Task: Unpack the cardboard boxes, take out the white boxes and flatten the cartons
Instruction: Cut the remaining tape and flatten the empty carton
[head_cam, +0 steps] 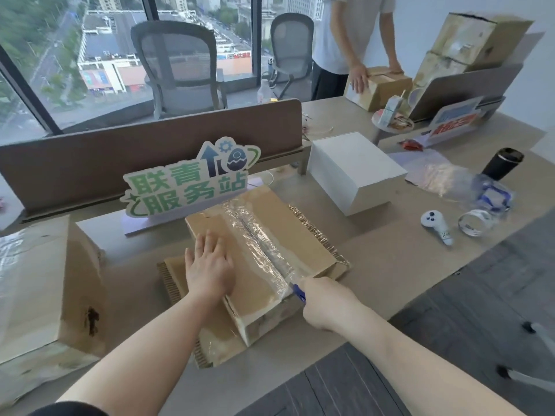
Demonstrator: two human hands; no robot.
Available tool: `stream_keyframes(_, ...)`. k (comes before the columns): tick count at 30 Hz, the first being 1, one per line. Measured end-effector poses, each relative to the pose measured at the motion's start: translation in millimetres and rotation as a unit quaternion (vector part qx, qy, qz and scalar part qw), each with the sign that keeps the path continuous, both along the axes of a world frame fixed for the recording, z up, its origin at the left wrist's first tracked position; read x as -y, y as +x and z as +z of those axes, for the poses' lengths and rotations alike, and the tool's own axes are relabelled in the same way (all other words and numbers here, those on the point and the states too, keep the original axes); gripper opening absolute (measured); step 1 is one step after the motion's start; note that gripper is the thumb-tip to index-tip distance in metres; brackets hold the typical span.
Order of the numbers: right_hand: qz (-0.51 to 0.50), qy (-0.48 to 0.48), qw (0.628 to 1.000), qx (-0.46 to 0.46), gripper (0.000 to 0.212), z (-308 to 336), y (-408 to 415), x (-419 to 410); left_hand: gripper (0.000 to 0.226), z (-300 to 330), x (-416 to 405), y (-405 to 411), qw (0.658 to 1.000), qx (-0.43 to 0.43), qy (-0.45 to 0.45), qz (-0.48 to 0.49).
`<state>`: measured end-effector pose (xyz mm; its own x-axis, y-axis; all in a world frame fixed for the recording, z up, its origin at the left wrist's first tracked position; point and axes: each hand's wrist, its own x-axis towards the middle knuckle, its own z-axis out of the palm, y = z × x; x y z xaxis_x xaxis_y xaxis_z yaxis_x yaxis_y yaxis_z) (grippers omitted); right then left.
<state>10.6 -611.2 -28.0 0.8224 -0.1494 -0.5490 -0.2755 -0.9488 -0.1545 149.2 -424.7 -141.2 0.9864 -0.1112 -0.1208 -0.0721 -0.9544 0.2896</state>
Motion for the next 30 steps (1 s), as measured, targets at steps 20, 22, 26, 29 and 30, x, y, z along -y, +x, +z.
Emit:
stream_keyframes(20,-0.408,0.451,0.762,0.223,0.023,-62,-69,-24,0.055,12,-5,-49,0.972,-0.012,0.059,-0.227)
stream_keyframes(22,-0.430,0.457,0.745,0.228,0.025,-61,-67,-36,0.055,8,-9,-51,0.971,-0.005,0.060,-0.231)
stream_keyframes(26,-0.474,0.453,0.713,0.248,0.017,-64,-60,-54,0.055,4,-12,-53,0.971,0.005,0.040,-0.235)
stream_keyframes(29,-0.488,0.443,0.709,0.250,0.018,-67,-59,-63,0.055,1,-12,-55,0.972,0.012,0.032,-0.232)
stream_keyframes(30,-0.489,0.443,0.710,0.246,0.019,-66,-59,-66,0.055,0,-11,-56,0.973,0.017,0.028,-0.229)
